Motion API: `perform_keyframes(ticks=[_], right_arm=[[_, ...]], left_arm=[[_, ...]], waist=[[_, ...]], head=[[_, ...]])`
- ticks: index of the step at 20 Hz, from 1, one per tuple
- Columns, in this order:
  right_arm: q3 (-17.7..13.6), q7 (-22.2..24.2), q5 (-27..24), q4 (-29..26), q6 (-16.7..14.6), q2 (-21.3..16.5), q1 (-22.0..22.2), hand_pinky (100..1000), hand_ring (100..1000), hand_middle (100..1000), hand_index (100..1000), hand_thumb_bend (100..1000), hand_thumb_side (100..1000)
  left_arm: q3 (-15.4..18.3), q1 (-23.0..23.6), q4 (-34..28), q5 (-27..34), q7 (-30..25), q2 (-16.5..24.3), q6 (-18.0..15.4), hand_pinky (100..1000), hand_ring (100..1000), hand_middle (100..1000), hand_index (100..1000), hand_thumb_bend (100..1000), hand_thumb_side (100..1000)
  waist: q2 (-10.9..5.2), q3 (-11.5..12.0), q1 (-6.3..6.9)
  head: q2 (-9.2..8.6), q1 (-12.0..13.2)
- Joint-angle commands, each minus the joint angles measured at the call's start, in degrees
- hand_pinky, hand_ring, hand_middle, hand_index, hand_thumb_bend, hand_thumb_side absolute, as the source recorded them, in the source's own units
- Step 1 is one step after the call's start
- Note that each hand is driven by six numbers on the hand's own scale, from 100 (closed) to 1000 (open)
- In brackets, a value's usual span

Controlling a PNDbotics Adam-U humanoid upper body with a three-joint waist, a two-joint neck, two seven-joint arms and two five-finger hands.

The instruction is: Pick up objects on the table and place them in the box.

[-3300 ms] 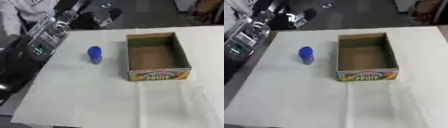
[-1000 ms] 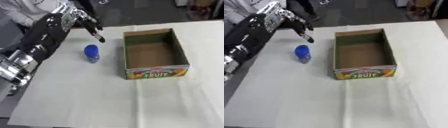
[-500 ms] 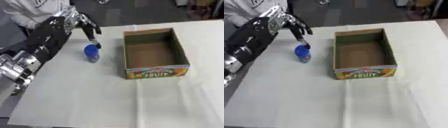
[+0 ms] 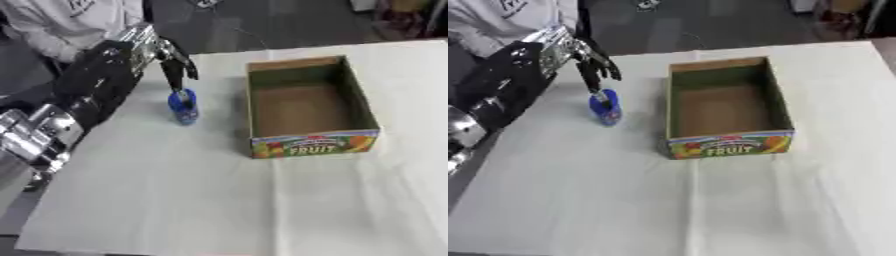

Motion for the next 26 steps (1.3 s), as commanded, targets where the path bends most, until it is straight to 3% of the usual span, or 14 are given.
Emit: perform_keyframes(ticks=[1,26], right_arm=[[-0.22,0.26,-0.28,-0.57,-0.05,-0.6,-0.77,476,511,573,601,100,805],[-0.04,0.85,-0.72,-0.57,-0.09,-0.49,-0.98,480,512,574,602,100,807]], left_arm=[[-0.09,-0.67,-0.23,-0.9,-0.21,1.01,-1.28,1000,1000,1000,1000,651,447],[-0.17,0.84,2.88,-4.02,-0.21,0.09,-3.84,1000,1000,1000,1000,567,394]], waist=[[-0.68,0.1,-0.26],[-0.41,-0.26,-0.3]], head=[[-0.06,0.17],[-0.06,0.22]])
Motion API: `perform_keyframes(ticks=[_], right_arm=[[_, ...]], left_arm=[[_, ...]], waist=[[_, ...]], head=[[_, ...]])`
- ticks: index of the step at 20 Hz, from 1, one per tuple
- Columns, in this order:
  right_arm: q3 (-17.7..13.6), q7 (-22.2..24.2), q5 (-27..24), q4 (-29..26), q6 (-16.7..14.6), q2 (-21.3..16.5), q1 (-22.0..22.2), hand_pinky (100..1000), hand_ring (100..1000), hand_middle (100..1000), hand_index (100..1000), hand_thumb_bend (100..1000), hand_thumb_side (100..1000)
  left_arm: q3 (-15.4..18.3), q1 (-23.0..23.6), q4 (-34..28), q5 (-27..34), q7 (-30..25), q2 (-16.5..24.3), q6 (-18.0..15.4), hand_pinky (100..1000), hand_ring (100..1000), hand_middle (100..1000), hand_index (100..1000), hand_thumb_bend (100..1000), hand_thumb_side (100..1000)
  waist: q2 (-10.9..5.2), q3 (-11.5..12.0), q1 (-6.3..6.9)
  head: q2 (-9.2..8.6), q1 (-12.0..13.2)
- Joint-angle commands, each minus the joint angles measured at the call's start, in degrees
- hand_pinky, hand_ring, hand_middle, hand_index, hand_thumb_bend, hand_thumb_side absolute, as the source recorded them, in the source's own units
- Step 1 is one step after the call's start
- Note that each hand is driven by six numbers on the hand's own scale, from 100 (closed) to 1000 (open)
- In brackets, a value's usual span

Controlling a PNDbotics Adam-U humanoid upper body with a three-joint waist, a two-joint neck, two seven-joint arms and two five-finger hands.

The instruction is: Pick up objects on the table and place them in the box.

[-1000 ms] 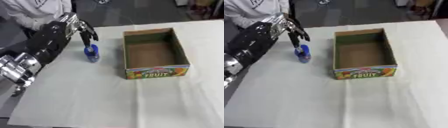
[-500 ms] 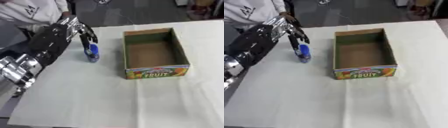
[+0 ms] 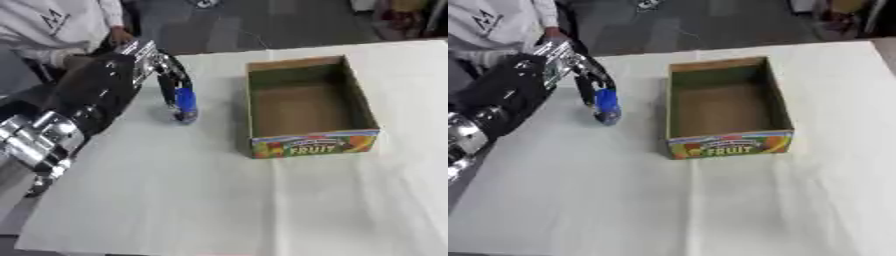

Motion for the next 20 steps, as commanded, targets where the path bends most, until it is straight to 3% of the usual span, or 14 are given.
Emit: perform_keyframes(ticks=[1,20], right_arm=[[-0.06,0.19,-0.16,-0.57,-0.16,-0.48,-0.99,480,512,574,602,100,807],[-0.02,0.41,-0.33,-0.57,-0.26,-0.41,-1.21,481,514,574,603,100,808]], left_arm=[[0.55,-0.38,-0.1,-0.17,-1.2,1.03,-1.31,1000,1000,1000,1000,567,394],[0.89,0.19,-1.64,0.78,-1.2,0.62,-1.31,1000,1000,1000,1000,483,349]], waist=[[-0.51,-0.08,-0.31],[-0.34,-0.31,-0.36]], head=[[-0.06,0.22],[-0.06,0.35]])
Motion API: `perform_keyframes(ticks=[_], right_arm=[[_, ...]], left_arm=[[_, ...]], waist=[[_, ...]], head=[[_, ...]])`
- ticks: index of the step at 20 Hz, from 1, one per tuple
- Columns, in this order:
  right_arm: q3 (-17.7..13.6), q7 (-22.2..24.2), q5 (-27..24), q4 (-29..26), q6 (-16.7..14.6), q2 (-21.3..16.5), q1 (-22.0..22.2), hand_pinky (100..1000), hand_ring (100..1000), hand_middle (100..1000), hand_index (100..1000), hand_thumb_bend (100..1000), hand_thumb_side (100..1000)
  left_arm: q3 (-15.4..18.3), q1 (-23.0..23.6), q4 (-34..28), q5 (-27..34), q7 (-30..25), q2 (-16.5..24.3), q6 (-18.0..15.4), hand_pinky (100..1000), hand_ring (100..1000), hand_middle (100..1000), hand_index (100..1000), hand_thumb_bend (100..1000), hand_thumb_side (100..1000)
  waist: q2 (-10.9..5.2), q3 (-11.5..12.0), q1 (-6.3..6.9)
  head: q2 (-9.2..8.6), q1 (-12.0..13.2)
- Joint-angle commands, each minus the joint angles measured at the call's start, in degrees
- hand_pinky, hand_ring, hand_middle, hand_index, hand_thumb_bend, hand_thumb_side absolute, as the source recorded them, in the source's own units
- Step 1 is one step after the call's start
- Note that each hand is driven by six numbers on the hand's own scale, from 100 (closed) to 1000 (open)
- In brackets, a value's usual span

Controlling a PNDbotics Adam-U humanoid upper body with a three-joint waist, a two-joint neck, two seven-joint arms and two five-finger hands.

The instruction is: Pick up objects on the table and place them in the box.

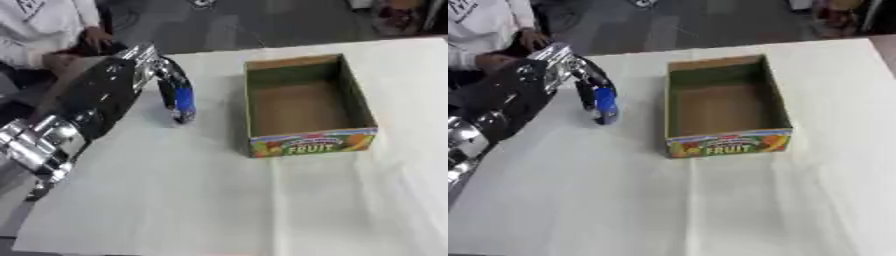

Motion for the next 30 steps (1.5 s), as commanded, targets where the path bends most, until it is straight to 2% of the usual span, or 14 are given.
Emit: perform_keyframes(ticks=[1,9,13,14,15,16,17,19,20,22,23,26,30], right_arm=[[-0.33,0.19,-0.17,-0.57,-0.06,-0.41,-1.17,481,514,574,603,100,807],[-0.3,0.3,-0.21,-0.57,-0.06,-0.34,-1.22,482,514,575,603,100,809],[-0.3,0.32,-0.25,-0.57,-0.06,-0.34,-1.23,482,514,575,603,100,809],[-0.3,0.33,-0.27,-0.57,-0.05,-0.33,-1.23,482,514,575,603,100,810],[-0.3,0.35,-0.3,-0.57,-0.04,-0.34,-1.22,482,514,575,603,100,810],[-0.3,0.37,-0.32,-0.57,-0.03,-0.34,-1.22,482,514,575,603,100,810],[-0.31,0.37,-0.37,-0.57,-0.02,-0.34,-1.21,482,514,575,604,100,810],[-0.31,0.41,-0.46,-0.57,-0.01,-0.36,-1.19,482,514,575,604,100,810],[-0.32,0.42,-0.51,-0.57,0.0,-0.37,-1.19,482,514,575,604,100,810],[-0.34,0.44,-0.6,-0.57,-0.01,-0.39,-1.16,482,514,575,604,100,810],[-0.34,0.47,-0.63,-0.57,0.0,-0.41,-1.13,482,515,576,604,100,808],[-0.32,0.56,-0.67,-0.57,0.02,-0.45,-1.05,482,515,576,605,100,811],[-0.31,0.62,-0.68,-0.57,0.0,-0.49,-0.92,483,515,576,605,100,811]], left_arm=[[0.59,-0.68,-1.32,0.2,-1.2,1.1,-1.38,1000,1000,1000,1000,486,351],[0.89,-0.04,-2.85,0.21,-1.2,0.85,-1.13,888,972,1000,1000,449,320],[1.13,0.26,-3.29,0.2,-1.2,0.77,-0.73,706,844,994,968,413,291],[1.2,0.32,-3.41,0.27,-1.2,0.76,-0.5,642,782,946,918,402,278],[1.36,0.37,-3.7,0.43,-1.2,0.77,-0.24,560,690,878,811,383,268],[1.51,0.45,-4.07,0.68,-1.2,0.8,0.01,502,625,825,749,348,277],[1.74,0.53,-4.59,1.06,-1.2,0.85,0.3,395,514,692,667,282,281],[2.09,0.68,-5.92,1.75,-1.19,1.04,0.81,291,436,584,602,209,269],[2.25,0.79,-6.77,1.96,-1.06,1.18,1.01,231,383,522,560,116,268],[2.42,1.12,-8.31,2.37,0.48,1.46,1.15,213,365,488,530,100,291],[2.44,1.29,-8.74,2.54,1.44,1.6,1.21,209,358,467,487,100,367],[2.38,1.64,-9.26,2.78,3.87,1.87,1.21,149,315,449,422,100,459],[2.37,1.7,-9.8,3.85,6.69,2.01,-0.29,100,262,423,364,100,477]], waist=[[-0.59,-0.02,-0.36],[-0.46,-0.09,-0.45],[-0.43,-0.11,-0.47],[-0.43,-0.1,-0.47],[-0.44,-0.09,-0.48],[-0.45,-0.08,-0.48],[-0.46,-0.07,-0.48],[-0.47,-0.05,-0.48],[-0.47,-0.04,-0.48],[-0.46,0.0,-0.49],[-0.46,0.03,-0.5],[-0.46,0.09,-0.51],[-0.47,0.19,-0.57]], head=[[-0.06,0.35],[-0.06,0.38],[-0.06,0.35],[-0.06,0.36],[-0.06,0.36],[-0.06,0.35],[-0.06,0.31],[-0.06,0.27],[-0.06,0.26],[-0.06,0.25],[-0.06,0.25],[-0.06,0.27],[-0.06,0.32]])
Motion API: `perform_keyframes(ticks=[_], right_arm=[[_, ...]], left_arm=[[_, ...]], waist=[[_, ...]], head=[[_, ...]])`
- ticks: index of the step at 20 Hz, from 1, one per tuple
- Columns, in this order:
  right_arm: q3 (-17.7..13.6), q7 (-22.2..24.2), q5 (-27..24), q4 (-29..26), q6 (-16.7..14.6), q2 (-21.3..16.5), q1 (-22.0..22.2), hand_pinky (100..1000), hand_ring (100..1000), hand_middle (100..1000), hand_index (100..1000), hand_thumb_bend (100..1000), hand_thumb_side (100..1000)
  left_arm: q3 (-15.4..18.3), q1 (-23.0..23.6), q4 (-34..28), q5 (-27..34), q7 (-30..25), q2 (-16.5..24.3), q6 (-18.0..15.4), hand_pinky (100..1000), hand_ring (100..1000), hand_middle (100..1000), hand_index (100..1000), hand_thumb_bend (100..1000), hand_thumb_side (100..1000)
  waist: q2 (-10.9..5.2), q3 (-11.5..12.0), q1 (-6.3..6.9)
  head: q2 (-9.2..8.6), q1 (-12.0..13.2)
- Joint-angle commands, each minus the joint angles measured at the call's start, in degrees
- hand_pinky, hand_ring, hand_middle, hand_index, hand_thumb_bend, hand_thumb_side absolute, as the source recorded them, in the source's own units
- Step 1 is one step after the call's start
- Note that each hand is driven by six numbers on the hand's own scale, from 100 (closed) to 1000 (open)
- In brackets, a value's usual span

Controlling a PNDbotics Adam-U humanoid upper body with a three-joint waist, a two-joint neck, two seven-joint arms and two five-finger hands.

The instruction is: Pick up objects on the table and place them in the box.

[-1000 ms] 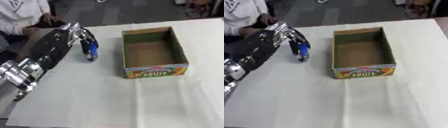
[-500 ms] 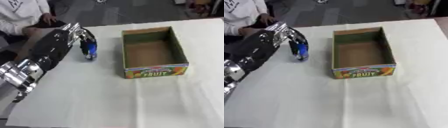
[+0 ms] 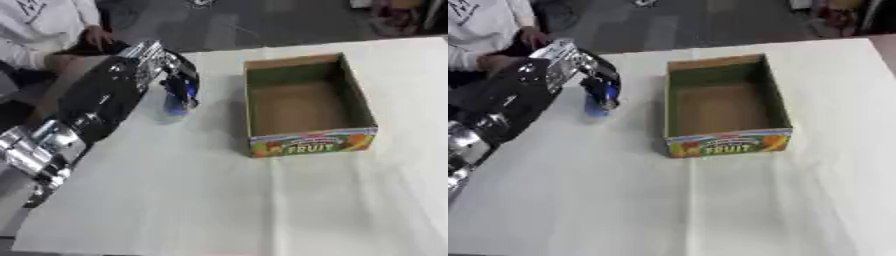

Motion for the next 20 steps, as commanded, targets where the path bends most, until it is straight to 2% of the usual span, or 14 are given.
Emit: perform_keyframes(ticks=[1,9,10,11,20], right_arm=[[-0.33,0.14,-0.16,-0.57,-0.02,-0.53,-0.49,483,515,576,605,100,811],[-0.38,0.11,-0.17,-0.57,-0.02,-0.62,-0.36,483,515,576,605,100,809],[-0.39,0.12,-0.18,-0.57,-0.02,-0.64,-0.34,483,515,576,606,100,805],[-0.39,0.13,-0.18,-0.57,-0.02,-0.66,-0.3,483,515,576,606,100,808],[-0.46,0.06,-0.15,-0.57,0.03,-0.88,0.06,483,515,576,606,100,807]], left_arm=[[0.93,-0.84,-1.27,1.25,2.17,2.43,-1.21,100,258,422,365,100,467],[1.69,-1.28,-2.27,4.15,4.88,3.08,-1.48,100,247,418,376,100,448],[1.69,-1.48,-2.51,4.25,5.0,3.14,-1.37,100,247,417,376,100,604],[1.75,-1.83,-2.75,4.48,5.1,3.17,-1.25,100,245,417,376,100,449],[1.73,-5.64,-6.89,9.26,5.12,3.5,-0.93,100,233,413,374,100,469]], waist=[[-0.59,0.13,-0.42],[-0.75,0.28,-0.37],[-0.76,0.31,-0.37],[-0.8,0.35,-0.37],[-1.22,0.79,-0.23]], head=[[-0.06,0.34],[-0.06,0.21],[-0.06,0.19],[-0.06,0.22],[-0.06,-0.03]])
